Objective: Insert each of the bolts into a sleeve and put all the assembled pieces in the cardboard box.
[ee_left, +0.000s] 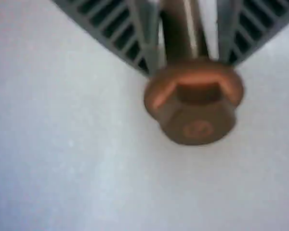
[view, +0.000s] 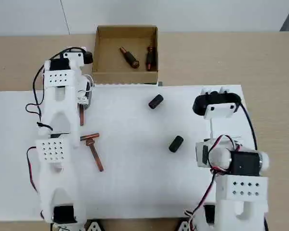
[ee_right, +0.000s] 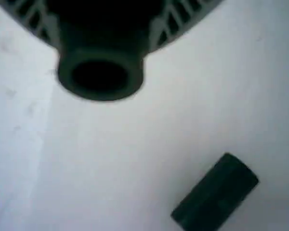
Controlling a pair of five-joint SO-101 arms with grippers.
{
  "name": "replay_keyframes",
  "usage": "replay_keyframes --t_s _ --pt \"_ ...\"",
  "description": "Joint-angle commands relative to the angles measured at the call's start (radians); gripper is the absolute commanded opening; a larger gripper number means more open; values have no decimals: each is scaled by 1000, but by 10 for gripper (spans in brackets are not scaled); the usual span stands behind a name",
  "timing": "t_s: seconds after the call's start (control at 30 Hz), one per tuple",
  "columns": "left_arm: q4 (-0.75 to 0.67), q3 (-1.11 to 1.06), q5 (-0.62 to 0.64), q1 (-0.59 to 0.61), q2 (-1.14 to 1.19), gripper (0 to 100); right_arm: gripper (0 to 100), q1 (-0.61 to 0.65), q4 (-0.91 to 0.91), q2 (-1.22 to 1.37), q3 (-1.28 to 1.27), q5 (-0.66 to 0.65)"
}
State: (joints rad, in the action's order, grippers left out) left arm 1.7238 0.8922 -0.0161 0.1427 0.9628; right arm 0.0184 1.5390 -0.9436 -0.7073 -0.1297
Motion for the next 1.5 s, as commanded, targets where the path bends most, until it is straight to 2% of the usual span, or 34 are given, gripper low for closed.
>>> replay_keyframes --t_s 0.0,0.07,0.43,0.57,1.13,1.3,1.47 --pt "-11 15 -3 6 41 47 3 18 -22 -5 3 2" --pt "-20 21 -3 6 51 2 3 18 -22 -5 3 2" --pt "31 252 0 -32 40 5 4 13 -13 -15 9 0" --pt "29 309 17 -63 -31 5 4 12 -5 -16 23 0" --pt "31 309 15 -181 -468 5 3 12 137 -44 427 -3" --pt "31 213 15 -213 -640 5 3 12 136 -150 427 -110" --pt "29 -64 15 -287 -895 5 3 12 128 -252 348 -133"
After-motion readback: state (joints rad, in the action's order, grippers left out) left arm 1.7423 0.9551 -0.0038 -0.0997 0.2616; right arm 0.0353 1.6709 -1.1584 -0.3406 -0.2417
